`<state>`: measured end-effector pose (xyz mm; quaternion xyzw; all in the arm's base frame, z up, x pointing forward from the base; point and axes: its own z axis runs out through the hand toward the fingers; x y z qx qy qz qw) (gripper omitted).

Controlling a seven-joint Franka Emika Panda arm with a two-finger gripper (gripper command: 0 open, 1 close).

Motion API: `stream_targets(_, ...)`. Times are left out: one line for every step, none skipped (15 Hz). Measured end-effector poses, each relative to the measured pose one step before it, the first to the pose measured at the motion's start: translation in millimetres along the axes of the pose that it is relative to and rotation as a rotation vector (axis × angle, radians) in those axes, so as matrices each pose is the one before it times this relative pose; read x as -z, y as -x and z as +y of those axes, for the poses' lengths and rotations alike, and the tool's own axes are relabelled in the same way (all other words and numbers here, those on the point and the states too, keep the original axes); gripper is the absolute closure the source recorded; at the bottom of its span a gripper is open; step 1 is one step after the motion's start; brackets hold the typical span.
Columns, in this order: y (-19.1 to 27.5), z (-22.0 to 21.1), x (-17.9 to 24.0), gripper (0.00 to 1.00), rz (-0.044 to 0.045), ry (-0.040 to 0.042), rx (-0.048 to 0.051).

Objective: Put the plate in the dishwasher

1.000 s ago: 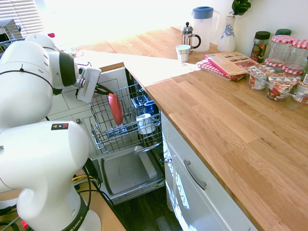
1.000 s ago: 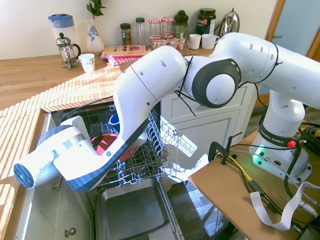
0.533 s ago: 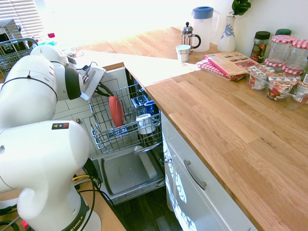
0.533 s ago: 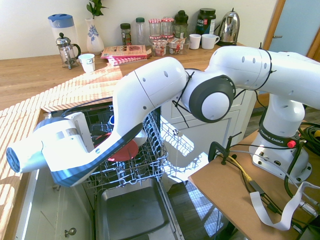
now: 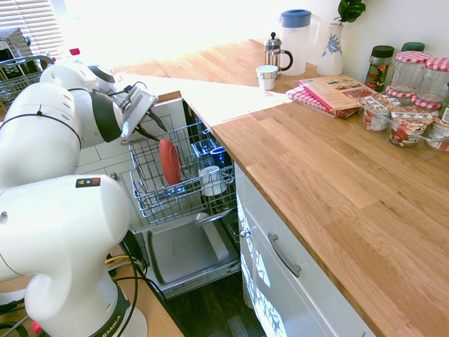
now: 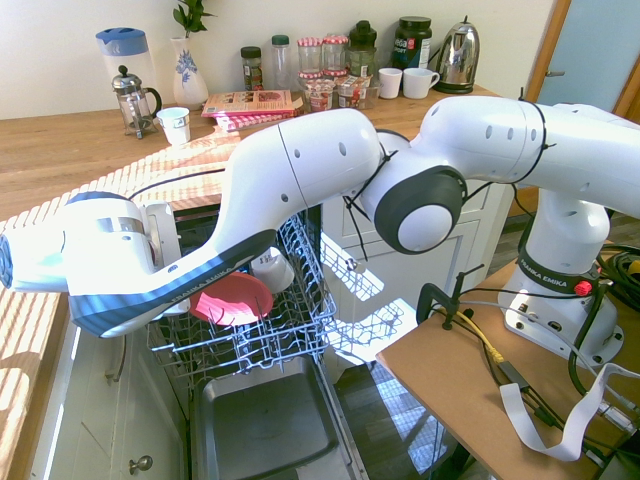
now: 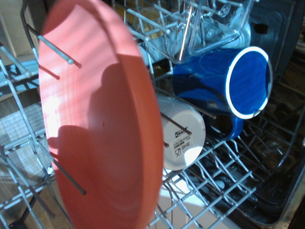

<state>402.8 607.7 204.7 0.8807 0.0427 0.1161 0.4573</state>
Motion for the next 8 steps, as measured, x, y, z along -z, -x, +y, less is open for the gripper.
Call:
stream_targets(-2.87,6.06,1.34,0.0,-0.01369,-0.0037,-0.00124)
stream_targets(-3.46,4.63,0.7,0.0,-0.00792,-0.00619,-0.00531)
stream_targets(-4.53,5.3,0.33,0.0,-0.00509,-0.00358,-0.00811)
stream_targets(-7.62,9.14,0.84,0.0,-0.00486,-0.00315,-0.00901)
stream_targets(-12.0,15.26,2.04,0.0,-0.00869,-0.00813,-0.01064)
stream_targets(-16.63,22.01,1.95,0.0,-0.01927,-0.01351,-0.01133)
stream_targets(-18.59,26.78,2.35,0.0,-0.0264,-0.0177,-0.01098)
stream_targets(-19.92,29.82,1.98,0.0,-0.02821,-0.01836,-0.00996)
